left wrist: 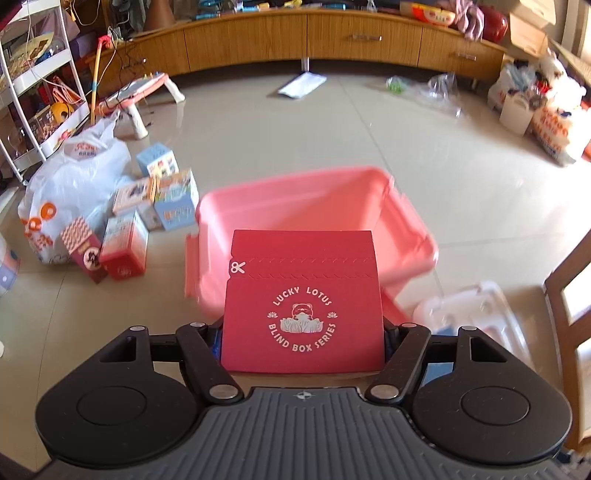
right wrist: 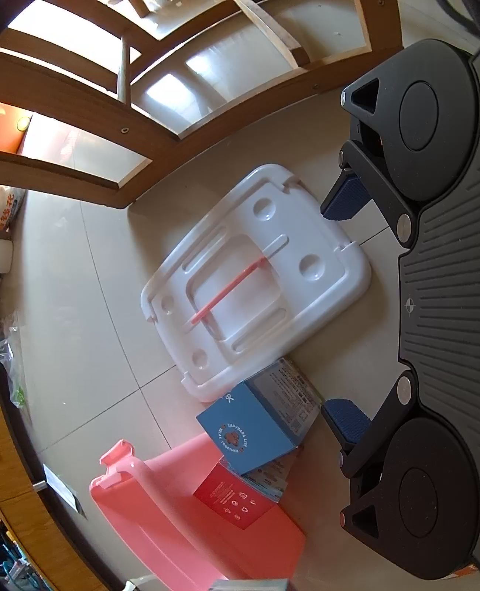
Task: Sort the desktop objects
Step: 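Grasp the red Lucky Lotus box with the left tool and lift it, then carry the red box over the pink tub and open the left tool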
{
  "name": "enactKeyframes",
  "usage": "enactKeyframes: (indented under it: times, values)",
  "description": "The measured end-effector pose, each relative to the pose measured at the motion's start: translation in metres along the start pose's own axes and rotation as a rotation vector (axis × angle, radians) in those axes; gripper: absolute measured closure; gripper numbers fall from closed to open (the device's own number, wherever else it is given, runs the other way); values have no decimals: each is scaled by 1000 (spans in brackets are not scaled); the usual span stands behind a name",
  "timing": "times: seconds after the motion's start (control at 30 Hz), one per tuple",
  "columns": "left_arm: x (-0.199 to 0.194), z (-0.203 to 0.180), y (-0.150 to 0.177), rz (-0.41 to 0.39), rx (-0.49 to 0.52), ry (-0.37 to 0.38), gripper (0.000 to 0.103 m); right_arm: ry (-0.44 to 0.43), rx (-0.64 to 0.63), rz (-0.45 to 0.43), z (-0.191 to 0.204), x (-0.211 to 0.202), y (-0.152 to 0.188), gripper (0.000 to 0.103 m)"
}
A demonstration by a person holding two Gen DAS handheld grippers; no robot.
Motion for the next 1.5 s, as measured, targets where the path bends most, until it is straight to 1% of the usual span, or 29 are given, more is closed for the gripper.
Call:
enactKeyframes:
  times: [0.13, 0.23, 0.33, 0.47, 0.53, 0.63, 0.8, 0.93, 1.07, 1.17, 1.23, 1.33, 1.5]
  values:
    - [1, 3, -34, -27, -13, 18, 32, -14, -4, -1, 0, 1, -1, 0]
    - [10, 0, -53, -58, 1, 17, 32, -18, -1, 6, 0, 5, -2, 0]
    - [26, -8, -69, -76, 9, 16, 32, -17, 26, 23, -4, 11, -2, 0]
    - [55, -21, -84, -65, -10, 33, 32, -26, 65, 43, -9, 20, -3, 0]
    - [73, -24, -88, -41, -27, 43, 32, -23, 63, 46, -9, 23, -4, 0]
    - [97, -25, -91, -11, -57, 35, 32, -19, 51, 51, -6, 29, -6, 0]
    - [135, -26, -89, 43, -68, 14, 32, -19, 37, 77, -2, 40, -6, 0]
    - [162, -33, -92, 84, -61, 12, 32, -8, 37, 101, -2, 50, -5, 0]
    - [185, -36, -89, 144, -57, 22, 32, 5, 51, 119, -3, 58, -4, 0]
    - [202, -39, -87, 191, -87, 28, 32, 10, 50, 128, -2, 62, -5, 0]
    - [212, -42, -86, 213, -88, 24, 32, 4, 49, 134, 1, 65, -7, 0]
    - [227, -46, -85, 228, -69, 21, 32, -7, 49, 149, 5, 70, -7, 0]
    - [245, -48, -82, 254, -85, 28, 32, -12, 44, 164, 10, 77, -8, 0]
Point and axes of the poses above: each gripper's, at about its wrist camera, not at the fingertips, and x roughly the way its jaws point, z to its left, y to its underside, the point moved 5 cm from there along x, roughly the way its jaws point
